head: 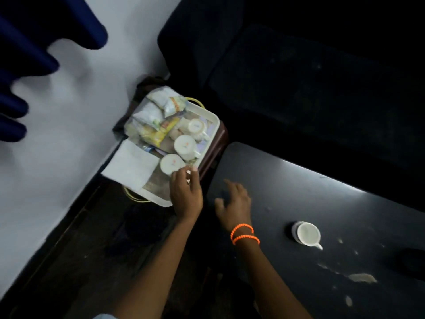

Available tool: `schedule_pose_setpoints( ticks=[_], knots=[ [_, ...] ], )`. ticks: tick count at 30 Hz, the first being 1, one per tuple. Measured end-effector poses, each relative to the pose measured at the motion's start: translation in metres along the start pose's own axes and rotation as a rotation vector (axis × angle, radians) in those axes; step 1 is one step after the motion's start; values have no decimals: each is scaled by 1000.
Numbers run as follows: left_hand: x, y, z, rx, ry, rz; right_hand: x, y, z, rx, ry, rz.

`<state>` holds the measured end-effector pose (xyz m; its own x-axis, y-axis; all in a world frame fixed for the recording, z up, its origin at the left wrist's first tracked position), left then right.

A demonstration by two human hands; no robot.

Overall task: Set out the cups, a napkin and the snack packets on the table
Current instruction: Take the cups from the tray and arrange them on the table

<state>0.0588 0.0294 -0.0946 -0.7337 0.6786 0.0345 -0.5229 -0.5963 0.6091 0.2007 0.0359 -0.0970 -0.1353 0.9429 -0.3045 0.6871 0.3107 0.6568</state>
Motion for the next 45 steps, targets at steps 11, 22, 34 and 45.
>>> schedule_pose_setpoints(
  ticks=[11,22,34,45],
  knots=[
    [96,53,-79,-231,793,-453,42,-104,-96,344,-189,-199],
    [80,79,-101,-809,782,-377,32,-102,-89,809,-195,-98],
    [56,40,-49,-511,227,-977,-10,-42,6,1049,-206,-177],
    [-56,-74,-3,-78,-167,-1351,-73,0,134,939,-456,374]
  ],
)
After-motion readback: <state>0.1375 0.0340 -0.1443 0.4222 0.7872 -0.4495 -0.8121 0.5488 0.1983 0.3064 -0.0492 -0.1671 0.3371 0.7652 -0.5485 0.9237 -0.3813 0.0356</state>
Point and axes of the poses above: each hand's wrist, its own x-axis towards the middle knuckle, its own y-axis out of the back of the hand, z = x × y, the point moved 2 cm from there along x, towards the middle knuckle
